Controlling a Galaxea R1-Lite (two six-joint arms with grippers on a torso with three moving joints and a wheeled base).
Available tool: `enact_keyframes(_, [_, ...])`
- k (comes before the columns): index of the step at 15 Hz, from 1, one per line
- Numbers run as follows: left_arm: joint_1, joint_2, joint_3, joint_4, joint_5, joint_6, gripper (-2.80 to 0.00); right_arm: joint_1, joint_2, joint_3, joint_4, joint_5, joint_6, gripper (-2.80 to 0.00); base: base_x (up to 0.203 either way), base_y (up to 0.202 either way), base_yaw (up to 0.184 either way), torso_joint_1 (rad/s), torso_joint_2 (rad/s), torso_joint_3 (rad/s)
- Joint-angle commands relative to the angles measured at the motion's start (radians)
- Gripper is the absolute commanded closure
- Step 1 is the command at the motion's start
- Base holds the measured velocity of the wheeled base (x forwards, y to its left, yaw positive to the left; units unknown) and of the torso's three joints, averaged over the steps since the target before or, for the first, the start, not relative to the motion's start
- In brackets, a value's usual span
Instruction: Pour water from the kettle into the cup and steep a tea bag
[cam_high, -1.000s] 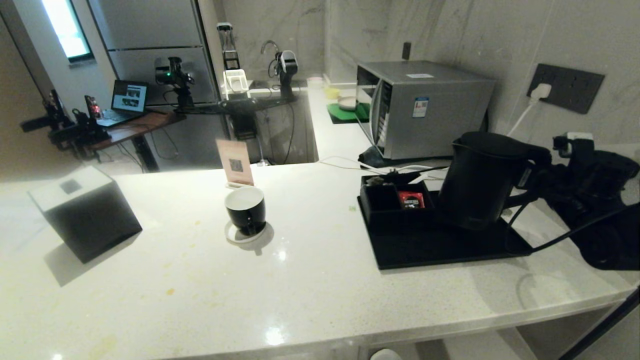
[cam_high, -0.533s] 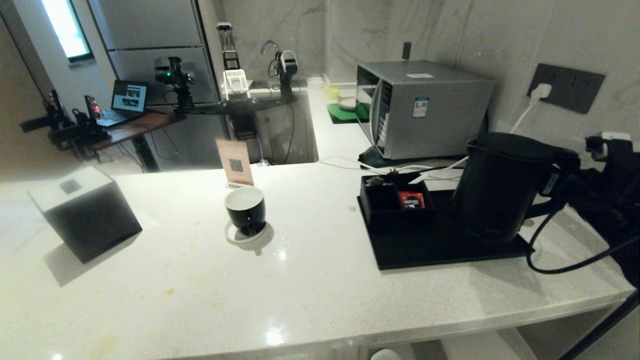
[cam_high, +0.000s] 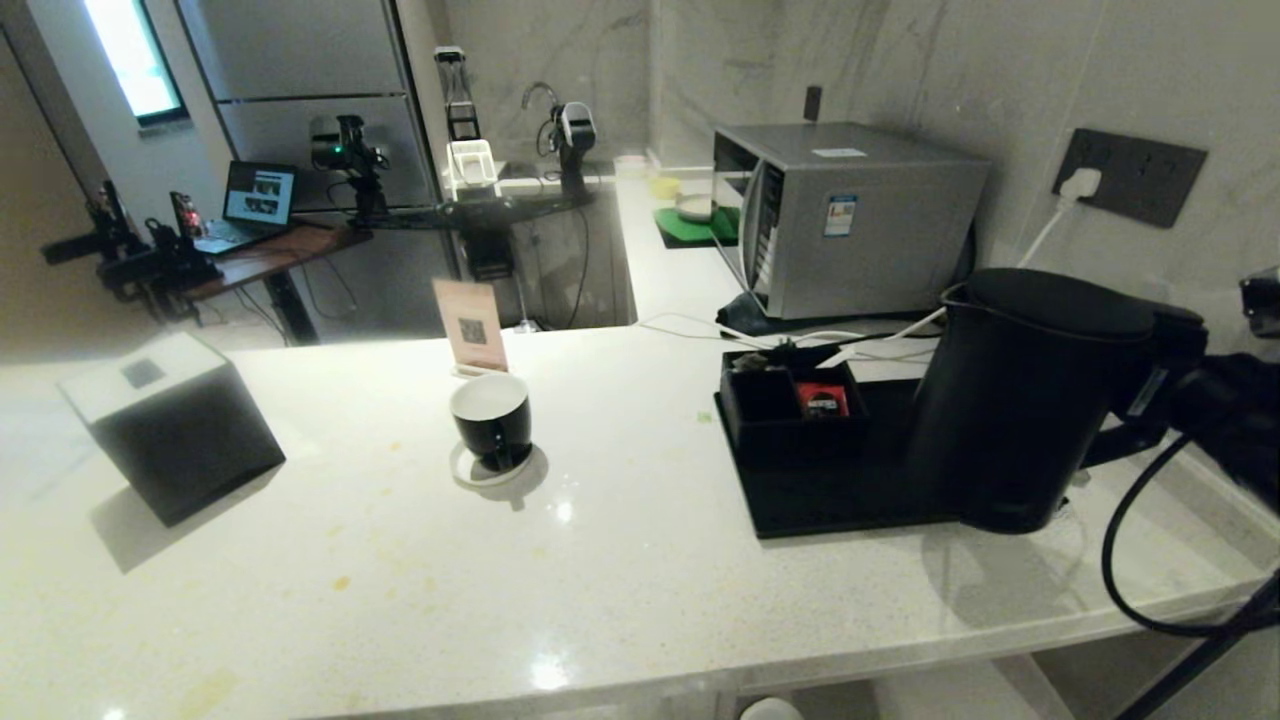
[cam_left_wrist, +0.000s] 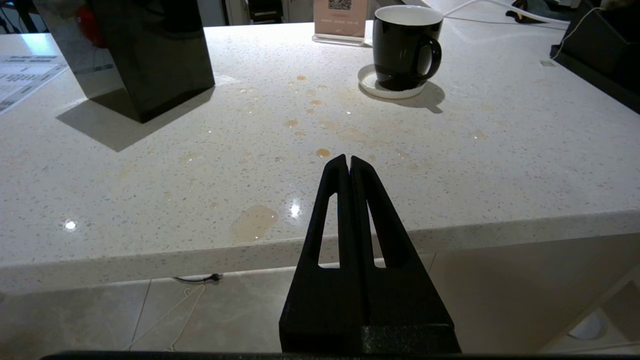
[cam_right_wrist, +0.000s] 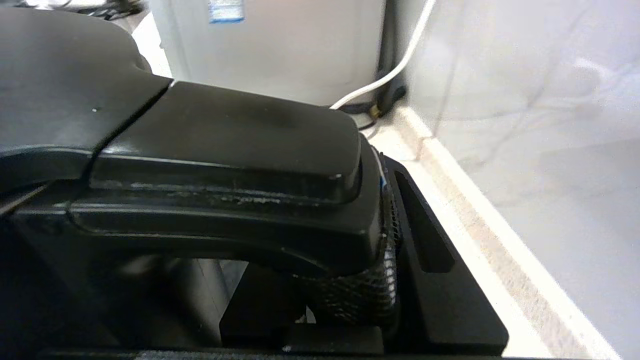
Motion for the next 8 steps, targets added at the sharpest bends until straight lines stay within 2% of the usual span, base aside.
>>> enact_keyframes(1, [0.000,0.001,0.000,0.000,0.000,0.000,0.00,0.005,-0.051,0.010,0.001,-0.003,-0.003,0.00,0.000,0.000,0.000,0.000,0.00,0.000])
enact_keyframes(8, [0.000,0.001,0.000,0.000,0.000,0.000,0.00,0.005,-0.066,0.015,0.002,-0.004,-0.005,0.00,0.000,0.000,0.000,0.000,0.00,0.000])
